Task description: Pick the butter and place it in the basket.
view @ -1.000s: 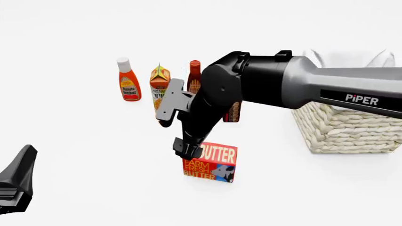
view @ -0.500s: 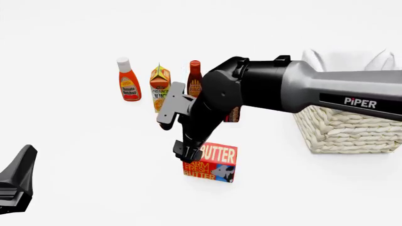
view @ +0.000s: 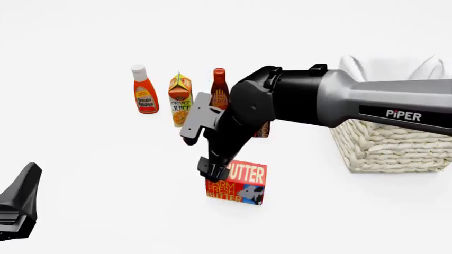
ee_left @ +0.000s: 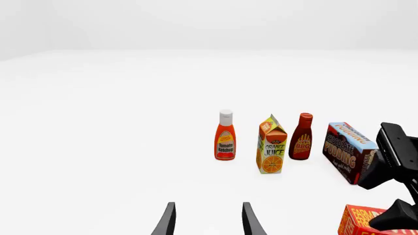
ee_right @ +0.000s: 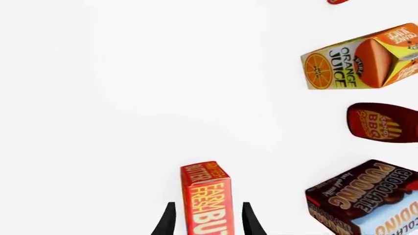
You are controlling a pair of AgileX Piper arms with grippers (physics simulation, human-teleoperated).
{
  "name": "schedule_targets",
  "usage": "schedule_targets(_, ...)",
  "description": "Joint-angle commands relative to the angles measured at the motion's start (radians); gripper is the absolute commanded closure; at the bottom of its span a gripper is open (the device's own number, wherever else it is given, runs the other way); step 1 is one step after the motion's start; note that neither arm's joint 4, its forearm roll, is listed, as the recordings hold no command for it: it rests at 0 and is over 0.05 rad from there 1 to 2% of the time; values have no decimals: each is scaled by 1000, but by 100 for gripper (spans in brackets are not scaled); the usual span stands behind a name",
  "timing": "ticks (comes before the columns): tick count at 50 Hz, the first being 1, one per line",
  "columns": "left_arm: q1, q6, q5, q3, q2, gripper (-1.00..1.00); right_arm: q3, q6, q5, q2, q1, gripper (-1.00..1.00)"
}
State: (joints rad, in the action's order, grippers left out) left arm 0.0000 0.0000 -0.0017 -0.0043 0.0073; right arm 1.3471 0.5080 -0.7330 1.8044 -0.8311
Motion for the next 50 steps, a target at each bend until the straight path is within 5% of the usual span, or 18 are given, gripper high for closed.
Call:
schedule_targets(1, 0, 0, 0, 0, 0, -100, -10, -1, 14, 1, 7, -100)
schedule_targets(50, 0, 0, 0, 0, 0, -100, -45, -23, 65, 20, 6, -100)
